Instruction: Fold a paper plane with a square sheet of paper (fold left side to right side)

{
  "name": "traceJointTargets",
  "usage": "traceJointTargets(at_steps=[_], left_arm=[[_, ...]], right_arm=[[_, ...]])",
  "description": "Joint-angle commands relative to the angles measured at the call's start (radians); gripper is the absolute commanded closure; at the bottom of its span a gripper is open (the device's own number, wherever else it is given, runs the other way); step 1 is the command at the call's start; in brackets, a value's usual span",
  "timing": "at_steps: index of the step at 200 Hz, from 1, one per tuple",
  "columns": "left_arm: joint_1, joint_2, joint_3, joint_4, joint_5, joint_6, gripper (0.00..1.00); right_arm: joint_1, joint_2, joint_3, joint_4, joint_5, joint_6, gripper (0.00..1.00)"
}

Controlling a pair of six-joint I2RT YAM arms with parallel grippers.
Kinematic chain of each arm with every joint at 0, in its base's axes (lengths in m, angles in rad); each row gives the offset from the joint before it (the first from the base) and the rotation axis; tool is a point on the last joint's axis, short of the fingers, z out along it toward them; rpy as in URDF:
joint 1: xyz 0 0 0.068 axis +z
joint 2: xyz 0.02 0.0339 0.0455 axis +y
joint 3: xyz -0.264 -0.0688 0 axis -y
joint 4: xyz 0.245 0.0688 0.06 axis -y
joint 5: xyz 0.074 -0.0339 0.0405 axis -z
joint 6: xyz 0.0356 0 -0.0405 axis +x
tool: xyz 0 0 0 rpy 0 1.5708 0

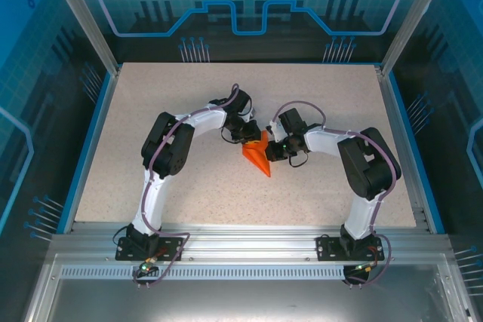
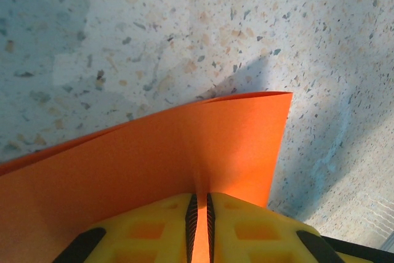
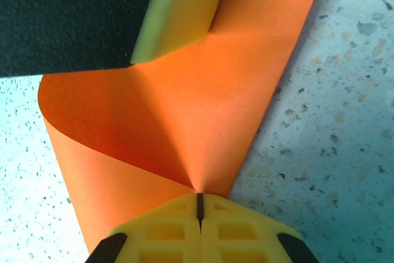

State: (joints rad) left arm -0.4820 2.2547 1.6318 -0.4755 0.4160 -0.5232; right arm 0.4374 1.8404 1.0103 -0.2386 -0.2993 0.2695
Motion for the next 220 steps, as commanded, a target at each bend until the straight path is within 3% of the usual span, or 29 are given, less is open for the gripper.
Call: traceJointTargets(at_steps=[1,167,220], left_arm=[[-0.013,0.052,-0.004,-0.058,-0.051,0.017,0.81],[-0.015,0.052,-0.001,-0.059,-0.049,0.017,0.81],[-0.015,0.055,0.0,-0.063,-0.057,0.017,0.81]], right_arm=[[-0.016,-0.011,0.002,0.003,-0.025,-0.003,1.0],[-0.016,0.055,0.053,-0.077,0.017,-0.007,1.0],[-0.016,-0.049,0.025,-0.036,-0.036,-0.001,1.0]])
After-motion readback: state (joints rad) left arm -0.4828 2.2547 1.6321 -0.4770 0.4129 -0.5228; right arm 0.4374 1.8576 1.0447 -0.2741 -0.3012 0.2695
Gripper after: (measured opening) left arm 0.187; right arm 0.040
